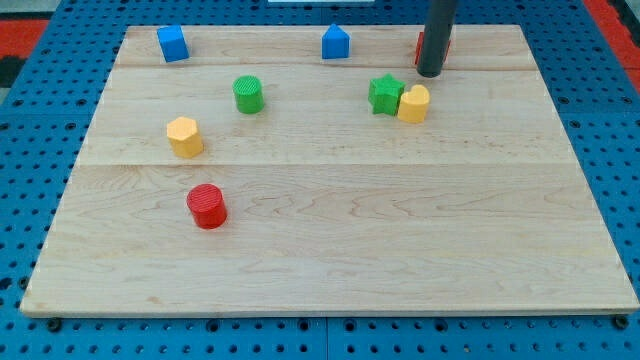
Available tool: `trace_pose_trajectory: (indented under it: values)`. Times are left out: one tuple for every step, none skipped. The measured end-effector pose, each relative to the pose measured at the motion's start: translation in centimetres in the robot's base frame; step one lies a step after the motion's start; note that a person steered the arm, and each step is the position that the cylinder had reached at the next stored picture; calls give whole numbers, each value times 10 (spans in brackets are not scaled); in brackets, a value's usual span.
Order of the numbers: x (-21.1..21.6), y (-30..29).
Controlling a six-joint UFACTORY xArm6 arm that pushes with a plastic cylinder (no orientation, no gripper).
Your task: Slide the yellow hexagon and green circle diagonal to each other
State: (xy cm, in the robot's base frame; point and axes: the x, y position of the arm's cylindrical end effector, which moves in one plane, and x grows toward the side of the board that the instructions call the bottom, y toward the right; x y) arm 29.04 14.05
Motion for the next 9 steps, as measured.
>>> trace_pose_trajectory:
  values:
    - [-6, 6]
    - [-11, 5]
    - [-22, 16]
    - [-18, 28]
    - [-40, 27]
    - [-25, 31]
    - [9, 27]
    - [14, 27]
    - [14, 28]
